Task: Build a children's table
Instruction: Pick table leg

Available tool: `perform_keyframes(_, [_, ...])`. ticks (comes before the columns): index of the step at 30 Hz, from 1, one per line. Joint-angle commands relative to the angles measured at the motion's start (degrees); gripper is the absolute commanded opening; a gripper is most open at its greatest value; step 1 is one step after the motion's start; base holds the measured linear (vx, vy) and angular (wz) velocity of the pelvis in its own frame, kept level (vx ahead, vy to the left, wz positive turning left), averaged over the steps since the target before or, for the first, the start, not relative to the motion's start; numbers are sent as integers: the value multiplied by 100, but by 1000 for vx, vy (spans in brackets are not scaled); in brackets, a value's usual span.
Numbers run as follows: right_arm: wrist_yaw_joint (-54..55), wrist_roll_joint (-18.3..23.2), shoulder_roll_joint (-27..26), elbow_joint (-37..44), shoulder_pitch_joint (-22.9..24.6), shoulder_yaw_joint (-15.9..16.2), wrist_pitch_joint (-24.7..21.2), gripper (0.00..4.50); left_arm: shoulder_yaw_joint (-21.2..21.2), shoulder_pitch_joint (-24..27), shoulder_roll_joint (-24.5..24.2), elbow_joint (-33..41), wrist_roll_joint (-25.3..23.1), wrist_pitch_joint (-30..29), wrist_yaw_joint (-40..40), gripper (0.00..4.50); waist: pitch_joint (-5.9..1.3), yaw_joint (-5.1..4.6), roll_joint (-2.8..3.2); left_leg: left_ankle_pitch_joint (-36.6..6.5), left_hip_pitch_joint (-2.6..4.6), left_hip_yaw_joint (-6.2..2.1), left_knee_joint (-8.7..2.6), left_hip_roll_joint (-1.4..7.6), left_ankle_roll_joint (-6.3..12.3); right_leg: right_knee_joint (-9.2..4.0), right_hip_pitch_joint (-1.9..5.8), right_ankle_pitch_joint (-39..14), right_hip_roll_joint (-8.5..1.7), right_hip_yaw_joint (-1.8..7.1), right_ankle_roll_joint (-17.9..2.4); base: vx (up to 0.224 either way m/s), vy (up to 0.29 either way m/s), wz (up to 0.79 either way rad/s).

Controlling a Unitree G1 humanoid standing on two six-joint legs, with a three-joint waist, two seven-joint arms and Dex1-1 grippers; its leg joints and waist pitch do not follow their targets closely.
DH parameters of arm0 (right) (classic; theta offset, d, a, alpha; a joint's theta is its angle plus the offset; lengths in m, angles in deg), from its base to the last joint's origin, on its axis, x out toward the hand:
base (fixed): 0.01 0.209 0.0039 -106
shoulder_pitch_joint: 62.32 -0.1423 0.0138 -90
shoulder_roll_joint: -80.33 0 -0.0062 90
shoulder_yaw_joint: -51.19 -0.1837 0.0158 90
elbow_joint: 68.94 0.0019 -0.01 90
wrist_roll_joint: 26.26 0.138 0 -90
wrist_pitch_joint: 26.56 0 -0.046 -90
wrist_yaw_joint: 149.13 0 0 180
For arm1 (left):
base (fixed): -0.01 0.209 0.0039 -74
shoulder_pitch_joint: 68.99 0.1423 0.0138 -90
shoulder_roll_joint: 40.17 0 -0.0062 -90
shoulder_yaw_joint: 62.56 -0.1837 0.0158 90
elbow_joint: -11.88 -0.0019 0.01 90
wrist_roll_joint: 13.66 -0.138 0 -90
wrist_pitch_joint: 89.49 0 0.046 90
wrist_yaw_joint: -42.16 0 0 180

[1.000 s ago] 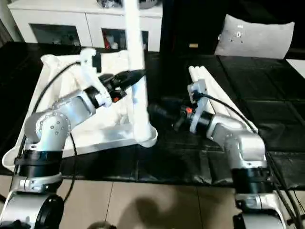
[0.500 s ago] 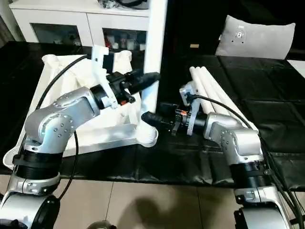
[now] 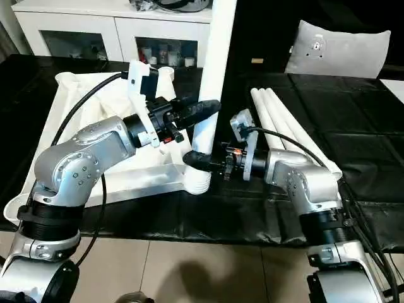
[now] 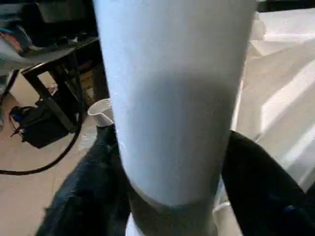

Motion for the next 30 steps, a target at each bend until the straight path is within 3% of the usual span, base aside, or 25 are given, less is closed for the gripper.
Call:
perform_keyframes(1, [-43,-6,-17,-83,-71,18,-47,270,-45,-28,-12,130,1,69,51,177,-424,-13,-100,-221,56,-95,-373,325,260,-403,358,-874,-509,306,-1032,0,0,0])
perform_keyframes(9, [-19,-28,-86,-148,-85,43,-50,199,-62,-41,16,136,-11,66,91,177,-432,-13,-89,-191,56,-99,-372,327,258,-392,362,-785,-509,303,-1062,0,0,0])
perform_keyframes(21, [301,-129,-232,-202,-25,-53,13,189,-164,-16,61,344,177,-167,192,177,-432,-17,-76,-211,58,-100,-376,330,215,-385,364,-757,-513,306,-1083,0,0,0])
perform_keyframes(22, [330,-162,-242,-218,-13,-41,42,189,-162,-12,84,392,251,-238,201,233,-432,-17,-78,-211,60,-97,-374,329,209,-383,363,-748,-513,306,-1090,0,0,0])
perform_keyframes(23, [348,-185,-252,-232,-4,-32,69,189,-159,-9,107,426,317,-288,217,247,-433,-17,-78,-209,58,-98,-374,326,209,-382,364,-741,-513,305,-1100,0,0,0])
perform_keyframes(27, [495,-178,-405,-237,48,-144,290,189,-195,27,202,548,469,-280,327,269,-430,-13,-63,-271,62,-99,-379,332,190,-385,360,-733,-519,305,-1155,0,0,0])
perform_keyframes(30, [965,-101,-672,-266,28,-433,390,189,-274,88,238,753,671,-326,516,293,-432,-22,-25,-288,68,-106,-388,335,151,-389,352,-692,-512,308,-1149,0,0,0])
